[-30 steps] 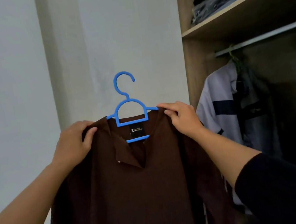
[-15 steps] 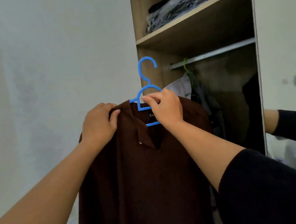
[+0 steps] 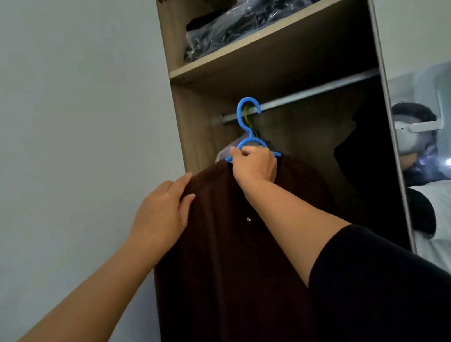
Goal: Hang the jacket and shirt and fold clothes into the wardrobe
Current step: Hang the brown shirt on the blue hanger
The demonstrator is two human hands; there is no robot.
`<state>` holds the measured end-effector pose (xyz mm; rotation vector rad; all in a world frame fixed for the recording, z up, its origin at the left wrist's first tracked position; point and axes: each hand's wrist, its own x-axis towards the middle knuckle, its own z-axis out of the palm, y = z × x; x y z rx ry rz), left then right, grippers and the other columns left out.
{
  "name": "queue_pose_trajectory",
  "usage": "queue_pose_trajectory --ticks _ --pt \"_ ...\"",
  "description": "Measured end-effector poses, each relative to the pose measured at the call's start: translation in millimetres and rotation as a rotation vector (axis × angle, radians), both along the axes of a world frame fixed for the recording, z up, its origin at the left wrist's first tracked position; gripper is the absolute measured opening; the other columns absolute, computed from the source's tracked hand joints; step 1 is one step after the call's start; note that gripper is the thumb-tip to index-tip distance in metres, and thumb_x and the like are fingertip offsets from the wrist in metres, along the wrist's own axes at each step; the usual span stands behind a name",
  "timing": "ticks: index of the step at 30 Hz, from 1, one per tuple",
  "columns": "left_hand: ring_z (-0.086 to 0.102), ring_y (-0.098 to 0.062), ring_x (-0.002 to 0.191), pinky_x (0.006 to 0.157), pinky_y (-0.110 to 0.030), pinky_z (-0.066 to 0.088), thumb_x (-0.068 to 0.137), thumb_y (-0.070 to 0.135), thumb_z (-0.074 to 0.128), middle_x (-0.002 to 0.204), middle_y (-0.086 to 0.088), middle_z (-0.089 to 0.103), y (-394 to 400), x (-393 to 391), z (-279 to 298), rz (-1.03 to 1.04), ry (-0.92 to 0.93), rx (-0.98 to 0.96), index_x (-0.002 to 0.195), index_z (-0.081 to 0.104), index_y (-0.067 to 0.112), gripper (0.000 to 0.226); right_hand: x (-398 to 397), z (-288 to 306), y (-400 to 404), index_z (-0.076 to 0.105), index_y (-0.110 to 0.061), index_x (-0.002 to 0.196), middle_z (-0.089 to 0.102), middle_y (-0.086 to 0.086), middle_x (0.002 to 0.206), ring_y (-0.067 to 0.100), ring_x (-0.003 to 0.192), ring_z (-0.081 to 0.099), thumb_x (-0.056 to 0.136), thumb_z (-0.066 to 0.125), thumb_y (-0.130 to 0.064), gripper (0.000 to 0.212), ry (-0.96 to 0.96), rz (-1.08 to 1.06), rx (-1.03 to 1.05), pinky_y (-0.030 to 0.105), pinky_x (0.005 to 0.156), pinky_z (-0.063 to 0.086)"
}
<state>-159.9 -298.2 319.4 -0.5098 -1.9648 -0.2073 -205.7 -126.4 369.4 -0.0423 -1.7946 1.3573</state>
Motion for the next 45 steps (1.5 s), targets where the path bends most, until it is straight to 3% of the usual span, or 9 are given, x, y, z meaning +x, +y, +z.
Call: queue_pose_trajectory --ticks 3,9,14,18,22,25,27,33,45 --pt "0.064 -0.032 0.081 0.074 -0.034 0.052 0.089 0.04 0.035 0.097 -0.014 0.065 -9 -16 -9 -0.09 0.01 -0.054 0.135 0.049 0.01 0.057 -17 4 6 0.074 -0.014 0.093 0.066 0.007 0.104 0.029 0.107 0.054 0.09 0.055 -0.041 0.033 0.013 -0.088 0.049 0.039 0.088 0.048" --pt "0.066 -0.031 0.08 0.07 -0.04 0.053 0.086 0.036 0.041 0.099 -0.012 0.067 3 -59 13 -0.111 0.106 -0.245 0.133 0.048 0.004 0.058 -50 27 28 0.07 -0.013 0.11 0.059 0.008 0.119 0.029 0.119 0.046 0.094 0.05 -0.039 0.036 0.012 -0.185 0.113 0.04 0.096 0.043" --pt "0.068 -0.024 0.087 0.075 -0.039 0.048 0.076 0.025 0.07 0.11 -0.007 0.068 21 -99 35 -0.083 0.225 -0.452 0.134 0.043 0.009 0.066 -85 45 58 0.07 -0.013 0.109 0.058 0.008 0.12 0.03 0.117 0.049 0.095 0.049 -0.038 0.036 0.015 -0.218 0.094 0.043 0.096 0.044" --pt "0.069 -0.022 0.089 0.075 -0.038 0.05 0.082 0.039 0.048 0.112 -0.007 0.069 41 -123 52 -0.053 0.335 -0.53 0.13 0.048 0.011 0.055 -113 60 78 0.068 -0.014 0.112 0.059 0.008 0.121 0.029 0.116 0.051 0.095 0.047 -0.039 0.037 0.008 -0.204 0.097 0.042 0.097 0.043" --pt "0.066 -0.026 0.104 0.085 -0.054 0.047 0.072 0.024 0.076 0.113 -0.013 0.068 57 -150 62 -0.026 0.443 -0.551 0.126 0.053 0.007 0.061 -140 72 90 0.067 -0.014 0.115 0.06 0.009 0.122 0.03 0.117 0.052 0.096 0.046 -0.04 0.038 -0.015 -0.203 0.101 0.041 0.098 0.044" --pt "0.061 -0.025 0.112 0.092 -0.06 0.041 0.084 0.028 0.046 0.118 -0.01 0.066 70 -163 67 0.005 0.471 -0.541 0.129 0.046 0.01 0.048 -159 79 100 0.067 -0.014 0.114 0.062 0.009 0.121 0.03 0.116 0.053 0.095 0.046 -0.041 0.039 -0.035 -0.192 0.083 0.042 0.099 0.044" --pt "0.062 -0.024 0.111 0.092 -0.062 0.04 0.083 0.029 0.038 0.117 -0.01 0.067 77 -171 70 0.018 0.459 -0.529 0.126 0.055 0.009 0.05 -170 83 106 0.066 -0.013 0.115 0.062 0.009 0.122 0.031 0.118 0.052 0.094 0.047 -0.042 0.041 -0.047 -0.178 0.061 0.043 0.1 0.042" --pt "0.062 -0.023 0.112 0.105 -0.049 0.023 0.084 0.023 0.039 0.117 -0.009 0.067 95 -198 77 0.006 0.497 -0.531 0.124 0.058 0.01 0.047 -193 89 123 0.066 -0.013 0.116 0.061 0.012 0.124 0.032 0.118 0.054 0.093 0.05 -0.039 0.038 -0.062 -0.153 0.021 0.039 0.1 0.043" --pt "0.063 -0.018 0.111 0.104 -0.044 0.026 0.083 0.024 0.043 0.113 -0.006 0.069 130 -224 63 -0.045 0.488 -0.54 0.116 0.066 0.014 0.042 -222 72 153 0.067 -0.013 0.113 0.065 0.013 0.118 0.03 0.11 0.059 0.092 0.051 -0.035 0.035 -0.119 -0.043 0.036 0.035 0.094 0.047"
